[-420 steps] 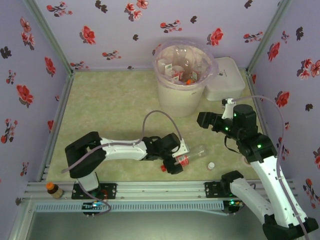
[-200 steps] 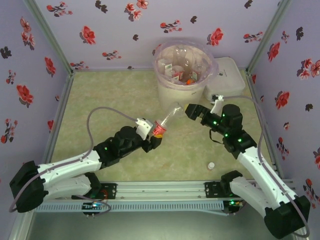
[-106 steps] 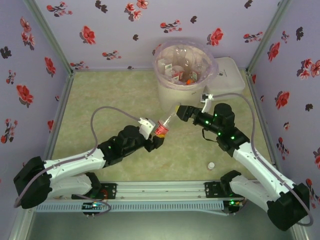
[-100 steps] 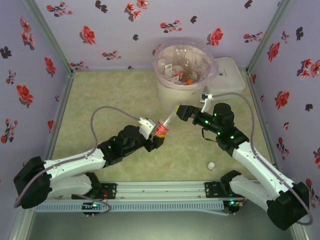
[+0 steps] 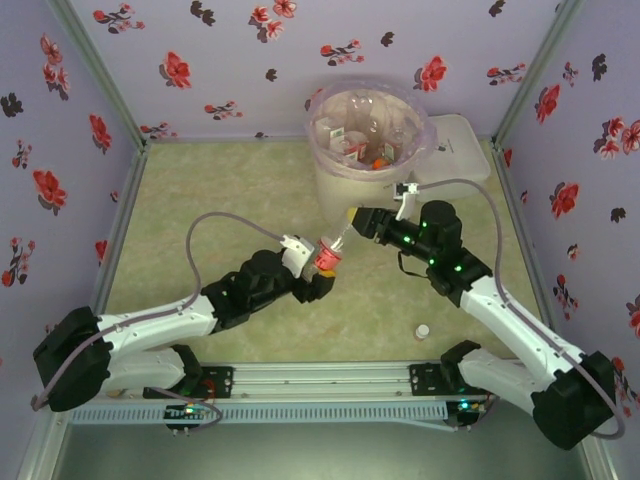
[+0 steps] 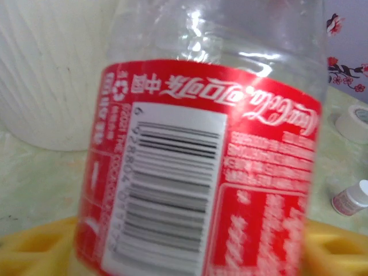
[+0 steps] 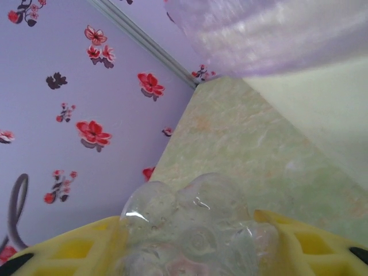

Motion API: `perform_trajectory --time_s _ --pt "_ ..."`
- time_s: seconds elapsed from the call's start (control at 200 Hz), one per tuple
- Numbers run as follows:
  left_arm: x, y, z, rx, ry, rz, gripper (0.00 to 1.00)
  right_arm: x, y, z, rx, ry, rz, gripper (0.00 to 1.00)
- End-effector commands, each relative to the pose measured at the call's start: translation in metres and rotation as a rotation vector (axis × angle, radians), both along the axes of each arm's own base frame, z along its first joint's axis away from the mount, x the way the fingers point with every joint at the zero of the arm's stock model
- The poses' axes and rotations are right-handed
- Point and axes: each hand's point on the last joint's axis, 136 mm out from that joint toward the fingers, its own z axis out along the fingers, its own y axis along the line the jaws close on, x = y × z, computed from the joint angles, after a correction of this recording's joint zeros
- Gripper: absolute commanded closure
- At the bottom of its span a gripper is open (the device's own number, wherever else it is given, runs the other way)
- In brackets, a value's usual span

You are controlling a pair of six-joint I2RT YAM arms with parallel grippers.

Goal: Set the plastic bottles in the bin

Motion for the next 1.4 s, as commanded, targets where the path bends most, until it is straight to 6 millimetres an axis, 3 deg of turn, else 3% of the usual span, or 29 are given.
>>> perform_trajectory --time_s 0.0,0.06,0.23,0.345,0.425,0.555,0.71,0.85,1.135,1.28,1.395 --pt "0.009 -0.002 0.026 -0.055 -0.076 0.024 0.0 0.003 -0.017 0.042 -0.13 -0.155 -0.066 0.61" --pt "0.01 -0.001 0.025 -0.049 -0.077 0.03 0.0 0.006 -0.029 0.07 -0.203 -0.234 -0.106 0.63" --pt "0.007 0.003 0.023 -0.059 -0.059 0.038 0.0 0.007 -0.057 0.178 -0.279 -0.48 -0.209 0.68" --pt "0.008 0.01 0.023 -0.064 -0.058 0.059 0.0 0.015 -0.069 0.238 -0.31 -0.621 -0.295 0.75" --pt "0.007 0.013 0.024 -0.07 -0.055 0.068 0.0 0.031 -0.079 0.268 -0.338 -0.693 -0.383 0.79" --pt "0.004 0.02 0.023 -0.067 -0.036 0.077 0.0 0.075 -0.096 0.289 -0.481 -0.731 -0.556 0.85" --pt "-0.001 0.038 0.017 -0.065 -0.016 0.116 0.0 0.126 -0.103 0.287 -0.612 -0.701 -0.62 0.86" --pt "-0.004 0.056 0.015 -0.07 -0.002 0.164 0.0 0.166 -0.096 0.268 -0.656 -0.628 -0.576 0.87" --pt "-0.011 0.067 0.011 -0.048 0.034 0.176 0.0 0.226 -0.068 0.195 -0.686 -0.485 -0.436 0.87" --pt "-0.012 0.07 0.01 -0.045 0.038 0.179 0.0 0.247 -0.063 0.157 -0.715 -0.398 -0.393 0.87" --pt "-0.013 0.074 0.009 -0.038 0.036 0.186 0.0 0.252 -0.061 0.121 -0.777 -0.287 -0.329 0.87"
